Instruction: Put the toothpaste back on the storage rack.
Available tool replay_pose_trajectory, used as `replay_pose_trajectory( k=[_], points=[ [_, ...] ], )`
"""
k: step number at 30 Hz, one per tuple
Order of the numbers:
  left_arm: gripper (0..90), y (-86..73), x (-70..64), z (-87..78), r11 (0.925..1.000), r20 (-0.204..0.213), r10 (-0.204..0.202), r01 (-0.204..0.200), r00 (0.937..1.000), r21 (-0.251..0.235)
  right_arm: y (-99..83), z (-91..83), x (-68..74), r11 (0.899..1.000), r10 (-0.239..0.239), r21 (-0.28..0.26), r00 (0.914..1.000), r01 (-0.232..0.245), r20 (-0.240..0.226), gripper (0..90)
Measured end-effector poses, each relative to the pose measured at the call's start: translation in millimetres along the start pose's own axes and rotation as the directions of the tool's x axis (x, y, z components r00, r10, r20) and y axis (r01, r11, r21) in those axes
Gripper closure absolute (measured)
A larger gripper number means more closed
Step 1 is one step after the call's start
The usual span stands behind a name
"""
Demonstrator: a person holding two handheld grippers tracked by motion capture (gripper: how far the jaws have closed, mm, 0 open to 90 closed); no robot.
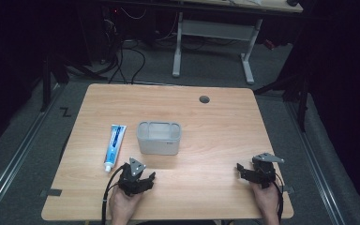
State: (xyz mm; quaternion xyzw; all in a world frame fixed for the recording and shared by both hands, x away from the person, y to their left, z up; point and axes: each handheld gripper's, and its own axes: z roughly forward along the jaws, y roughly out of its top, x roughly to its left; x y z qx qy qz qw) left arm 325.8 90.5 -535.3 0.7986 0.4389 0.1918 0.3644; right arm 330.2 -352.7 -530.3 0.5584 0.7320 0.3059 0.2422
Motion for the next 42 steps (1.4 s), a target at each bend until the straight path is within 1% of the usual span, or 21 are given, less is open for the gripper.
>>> replay_pose_trajectory(
  k=[1,2,3,8,11,14,19,22,26,37,38,40,42],
  points=[
    [34.7,-0.1,0.0,-0.1,1.0000,0.000,0.000,0.000,1.0000,0.000,0.0,0.0,0.0,1.000,0.000,0.000,1.0000,0.000,0.000,26.8],
    [36.9,-0.2,0.4,-0.5,1.0000,0.002,-0.003,0.003,1.0000,-0.002,0.1,0.0,0.0,1.000,0.000,0.000,1.0000,0.000,0.000,26.8],
    [37.3,-0.6,1.8,-0.9,0.9999,0.010,-0.010,0.010,0.9999,-0.006,0.1,0.0,0.0,1.000,0.000,0.000,1.0000,0.000,0.000,26.8],
    [37.3,-1.5,3.3,-1.9,0.9998,0.022,-0.017,0.017,0.9996,-0.010,0.1,0.0,0.0,1.000,0.000,0.000,1.0000,0.000,0.000,26.8],
    [37.2,-1.6,4.3,-2.2,0.9999,0.030,-0.013,0.013,0.9995,-0.009,0.1,0.1,0.0,1.000,0.000,0.000,1.0000,0.000,0.000,26.8],
    [36.4,-1.7,4.8,-2.2,0.9999,0.026,-0.014,0.014,0.9996,-0.009,0.1,0.0,0.0,1.000,0.001,0.000,1.0000,-0.001,0.000,26.8],
    [36.4,-1.5,7.6,-3.6,0.9995,0.021,-0.032,0.033,0.9992,-0.005,0.1,0.1,0.0,1.000,0.001,0.000,1.0000,-0.001,0.000,26.8],
    [36.5,-0.6,10.0,-7.0,0.9990,0.033,-0.043,0.044,0.9985,-0.007,0.1,0.0,0.0,1.000,0.000,0.000,1.0000,0.000,0.000,26.8],
    [35.3,1.2,11.8,-12.9,0.9989,0.060,-0.043,0.044,0.9973,-0.015,0.1,0.1,0.0,1.000,0.001,0.000,1.0000,-0.001,0.000,26.8],
    [33.8,2.1,13.9,-23.0,0.9989,0.051,-0.045,0.045,0.9977,-0.014,0.1,0.1,0.0,1.000,0.001,0.000,1.0000,-0.001,0.000,26.8],
    [33.7,1.8,14.6,-24.4,0.9990,0.045,-0.038,0.039,0.9983,-0.022,0.1,0.1,0.0,1.000,0.001,0.000,1.0000,-0.001,0.000,26.8],
    [34.3,0.1,15.0,-27.8,0.9981,0.043,-0.043,0.045,0.9982,-0.042,0.1,0.0,0.0,1.000,0.000,0.000,1.0000,0.000,0.000,26.8],
    [34.9,-0.8,16.6,-30.2,0.9981,0.045,-0.045,0.047,0.9980,-0.039,0.1,0.0,0.0,1.000,0.000,0.000,1.0000,0.000,0.000,26.8]
  ],
)
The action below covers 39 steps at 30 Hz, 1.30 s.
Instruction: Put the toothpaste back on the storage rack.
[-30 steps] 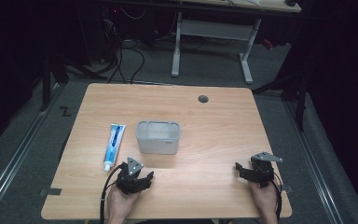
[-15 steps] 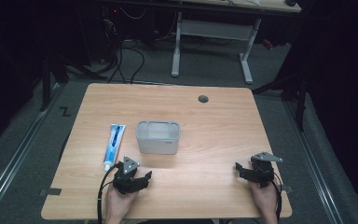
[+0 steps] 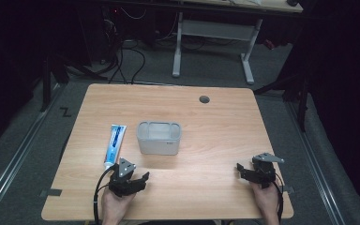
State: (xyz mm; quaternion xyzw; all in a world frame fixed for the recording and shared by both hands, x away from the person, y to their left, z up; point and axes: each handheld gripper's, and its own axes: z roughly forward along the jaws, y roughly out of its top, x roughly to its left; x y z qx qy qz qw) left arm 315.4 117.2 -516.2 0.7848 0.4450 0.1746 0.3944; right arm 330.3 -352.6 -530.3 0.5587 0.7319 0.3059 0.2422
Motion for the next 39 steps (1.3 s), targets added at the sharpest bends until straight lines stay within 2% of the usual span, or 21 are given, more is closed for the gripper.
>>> replay_pose_trajectory(
  k=[10,18,29,32,35,39],
  points=[
    [34.1,-0.5,4.7,-10.0,0.9999,-0.019,-0.004,0.004,0.9998,-0.014,0.0,0.0,0.0,1.000,0.000,0.000,1.0000,0.000,0.000,26.8],
    [32.1,-3.7,12.7,-20.1,0.9980,-0.046,-0.049,0.048,0.9977,-0.042,0.0,0.0,-0.1,1.000,-0.001,0.000,1.0000,0.001,0.000,26.8],
    [31.3,-0.6,23.1,-30.3,0.9955,-0.067,-0.075,0.071,0.9949,-0.062,0.0,0.0,-0.1,1.000,-0.001,0.000,1.0000,0.001,0.000,26.8],
    [30.4,1.2,26.5,-32.5,0.9954,-0.071,-0.080,0.076,0.9943,-0.058,0.0,0.0,-0.1,1.000,-0.001,0.000,1.0000,0.001,0.000,26.8],
    [29.6,3.0,31.3,-33.4,0.9938,-0.061,-0.106,0.103,0.9926,-0.043,0.0,0.0,0.0,1.000,0.001,0.000,1.0000,-0.001,0.000,26.8],
    [28.3,4.8,36.7,-34.4,0.9923,-0.070,-0.121,0.118,0.9902,-0.038,0.0,0.0,0.0,1.000,0.000,0.000,1.0000,0.000,0.000,26.8]
  ],
)
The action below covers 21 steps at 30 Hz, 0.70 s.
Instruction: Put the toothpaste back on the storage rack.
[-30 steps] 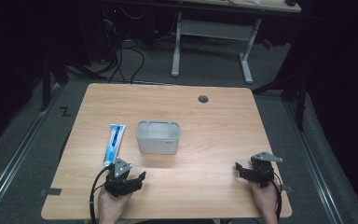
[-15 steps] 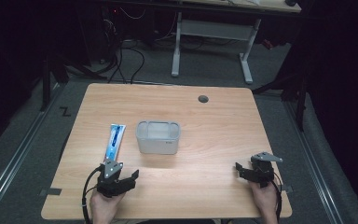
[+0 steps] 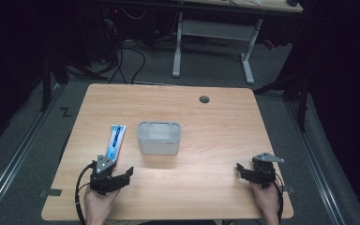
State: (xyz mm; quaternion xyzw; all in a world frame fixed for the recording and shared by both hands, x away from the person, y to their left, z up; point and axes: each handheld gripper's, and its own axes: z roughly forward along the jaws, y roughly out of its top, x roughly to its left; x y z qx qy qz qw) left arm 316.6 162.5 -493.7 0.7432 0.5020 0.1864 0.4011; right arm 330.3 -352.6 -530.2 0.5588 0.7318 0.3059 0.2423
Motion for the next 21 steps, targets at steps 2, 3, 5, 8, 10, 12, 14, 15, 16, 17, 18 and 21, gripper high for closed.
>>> replay_pose_trajectory(
  k=[2,3,5,8,10,12,14,15,16,17,18,21],
  points=[
    [27.6,1.4,2.6,-0.3,1.0000,-0.007,-0.002,0.002,1.0000,0.005,0.0,0.0,0.0,1.000,0.000,0.000,1.0000,0.000,0.000,26.8],
    [27.0,2.2,4.1,-0.5,0.9999,-0.010,-0.002,0.002,0.9999,0.010,0.0,0.0,0.1,1.000,0.001,0.001,1.0000,-0.001,0.000,26.8],
    [26.7,4.2,7.4,-0.1,0.9997,-0.010,-0.005,0.005,0.9999,0.024,0.0,0.0,0.0,1.000,0.000,0.000,1.0000,0.000,0.000,26.8],
    [26.7,7.8,12.3,0.2,0.9992,-0.017,0.002,-0.002,0.9999,0.040,0.0,0.0,-0.1,1.000,0.000,0.000,1.0000,0.000,0.000,26.8],
    [26.7,10.2,16.1,0.0,0.9991,-0.013,0.000,0.000,0.9999,0.043,0.0,-0.1,0.1,1.000,0.002,0.000,1.0000,-0.002,0.000,26.8],
    [26.6,12.3,18.8,0.2,0.9991,-0.021,-0.003,0.004,0.9998,0.043,0.0,0.0,0.0,1.000,0.001,0.000,1.0000,-0.001,0.000,26.8],
    [26.5,14.4,21.3,0.1,0.9991,-0.025,-0.008,0.009,0.9996,0.043,0.0,-0.1,0.0,1.000,0.001,0.000,1.0000,-0.001,0.000,26.8],
    [26.5,15.5,22.6,-0.2,0.9990,-0.027,-0.007,0.008,0.9996,0.043,0.0,0.0,0.0,1.000,0.001,0.000,1.0000,-0.001,0.000,26.8],
    [26.5,17.1,24.2,0.0,0.9990,-0.029,-0.009,0.010,0.9996,0.044,0.0,0.0,0.0,1.000,0.001,0.000,1.0000,-0.001,0.000,26.8],
    [26.4,18.1,25.3,0.1,0.9988,-0.030,-0.008,0.009,0.9995,0.047,0.0,0.0,0.0,1.000,0.001,0.000,1.0000,-0.001,0.001,26.8],
    [26.5,19.6,27.1,0.6,0.9986,-0.027,-0.009,0.011,0.9996,0.052,0.0,0.0,0.0,1.000,0.001,0.000,1.0000,-0.001,0.000,26.7],
    [27.2,24.7,31.6,2.0,0.9983,-0.033,-0.003,0.005,0.9995,0.057,0.0,0.0,0.0,1.000,0.001,0.000,1.0000,-0.001,0.000,26.7]
  ],
)
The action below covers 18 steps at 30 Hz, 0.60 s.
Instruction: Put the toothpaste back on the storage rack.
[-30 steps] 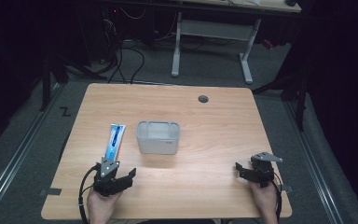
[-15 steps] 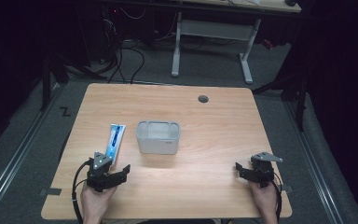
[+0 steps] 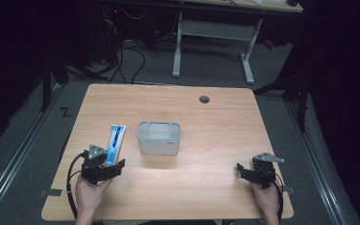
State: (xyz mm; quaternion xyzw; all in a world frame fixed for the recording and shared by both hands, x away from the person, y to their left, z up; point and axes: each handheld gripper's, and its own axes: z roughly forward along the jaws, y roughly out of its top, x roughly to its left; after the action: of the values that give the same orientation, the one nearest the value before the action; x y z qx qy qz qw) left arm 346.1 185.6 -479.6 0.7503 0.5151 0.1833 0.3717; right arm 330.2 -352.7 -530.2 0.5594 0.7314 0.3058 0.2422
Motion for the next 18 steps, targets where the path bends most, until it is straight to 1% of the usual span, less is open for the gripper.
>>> replay_pose_trajectory(
  k=[3,4,8,11,13,15,18],
  points=[
    [28.5,5.9,3.3,1.3,0.9999,-0.012,0.013,-0.012,0.9998,0.002,-0.1,-0.1,0.0,1.000,0.000,0.000,1.0000,0.000,0.000,26.7],
    [29.4,10.0,5.3,2.0,0.9997,-0.019,0.024,-0.024,0.9995,0.005,-0.1,-0.1,0.0,1.000,0.000,0.000,1.0000,0.000,0.001,26.7],
    [30.5,16.1,8.6,3.8,0.9993,-0.028,0.037,-0.037,0.9989,0.009,-0.1,-0.1,0.0,1.000,0.000,0.000,1.0000,0.000,0.001,26.8],
    [33.6,21.4,13.1,6.5,0.9989,0.003,0.041,-0.041,0.9992,0.022,-0.1,-0.1,0.0,1.000,0.001,0.000,1.0000,-0.001,0.001,26.7],
    [34.5,23.9,14.4,8.5,0.9984,0.002,0.049,-0.049,0.9988,0.028,-0.1,-0.1,0.0,1.000,0.001,0.000,1.0000,-0.001,0.001,26.7],
    [34.9,26.4,16.1,10.1,0.9983,0.005,0.044,-0.044,0.9990,0.037,-0.1,-0.1,-0.2,1.000,-0.001,0.000,1.0000,0.001,0.000,26.7],
    [34.6,30.5,18.8,12.8,0.9980,-0.006,0.042,-0.042,0.9991,0.046,-0.2,-0.1,-0.2,1.000,-0.001,0.000,1.0000,0.001,0.001,26.7]
  ],
)
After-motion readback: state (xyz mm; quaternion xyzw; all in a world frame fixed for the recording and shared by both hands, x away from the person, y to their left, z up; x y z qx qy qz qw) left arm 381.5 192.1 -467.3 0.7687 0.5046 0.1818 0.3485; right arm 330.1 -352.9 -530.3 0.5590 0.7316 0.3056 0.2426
